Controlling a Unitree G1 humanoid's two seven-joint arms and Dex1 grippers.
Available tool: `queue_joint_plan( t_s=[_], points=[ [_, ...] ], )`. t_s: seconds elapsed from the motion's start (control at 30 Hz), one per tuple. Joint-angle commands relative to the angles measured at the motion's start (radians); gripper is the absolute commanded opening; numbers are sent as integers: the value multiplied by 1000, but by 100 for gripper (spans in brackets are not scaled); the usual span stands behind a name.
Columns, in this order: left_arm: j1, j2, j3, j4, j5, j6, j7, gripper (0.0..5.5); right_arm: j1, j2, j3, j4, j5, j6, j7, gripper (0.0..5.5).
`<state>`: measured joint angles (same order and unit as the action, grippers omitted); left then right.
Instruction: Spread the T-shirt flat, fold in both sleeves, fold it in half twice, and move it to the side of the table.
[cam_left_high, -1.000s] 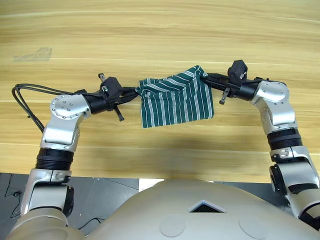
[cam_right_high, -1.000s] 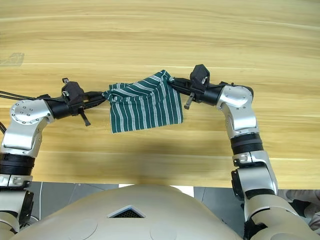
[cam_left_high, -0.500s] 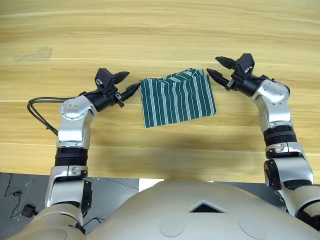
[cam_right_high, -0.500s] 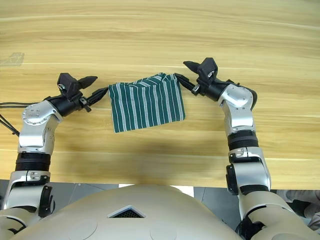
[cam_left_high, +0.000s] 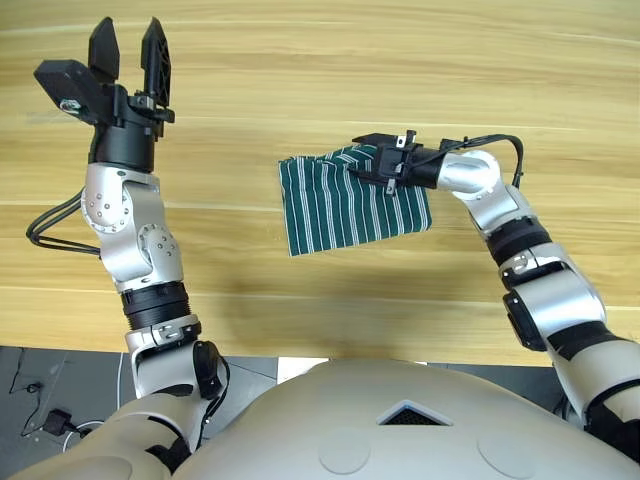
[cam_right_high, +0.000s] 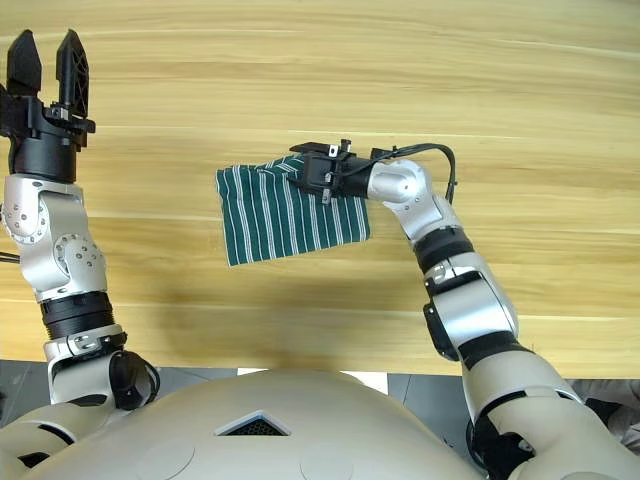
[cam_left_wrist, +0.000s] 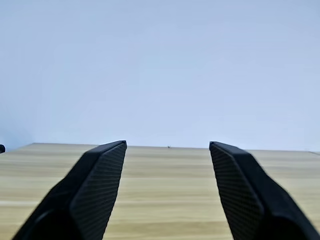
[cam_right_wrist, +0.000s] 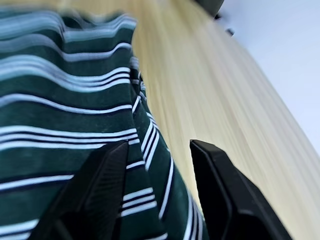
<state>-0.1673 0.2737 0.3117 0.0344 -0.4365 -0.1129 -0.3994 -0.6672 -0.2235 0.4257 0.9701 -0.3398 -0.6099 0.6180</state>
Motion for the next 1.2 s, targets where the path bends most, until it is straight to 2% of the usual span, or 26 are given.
queue_joint_plan(
  t_s=[0.03,0.23,0.5,0.67,0.77,0.87,1.0,1.2],
  points=[
    [4,-31,-32,-5,18,0,12,308,-117,56,27,166,-65,2,-87,227],
    [-11,-41,-36,24,19,-6,18,308,-150,72,74,299,-156,35,-197,227],
    [29,-56,-38,2,20,-14,25,308,-54,-95,-7,295,-109,-26,-260,227],
    [66,-61,-37,-41,19,-15,31,308,16,-256,-128,283,-31,-28,-351,227],
    [103,-54,-30,-67,21,-14,33,308,107,-379,-250,322,50,32,-448,227],
    [131,-58,-21,-85,13,-10,41,308,177,-450,-355,349,114,120,-586,227],
    [155,-65,-19,-104,8,-7,49,308,235,-472,-499,362,226,222,-682,227],
    [144,-82,-49,-77,25,-13,46,308,234,-444,-522,336,215,205,-748,227]
  ],
)
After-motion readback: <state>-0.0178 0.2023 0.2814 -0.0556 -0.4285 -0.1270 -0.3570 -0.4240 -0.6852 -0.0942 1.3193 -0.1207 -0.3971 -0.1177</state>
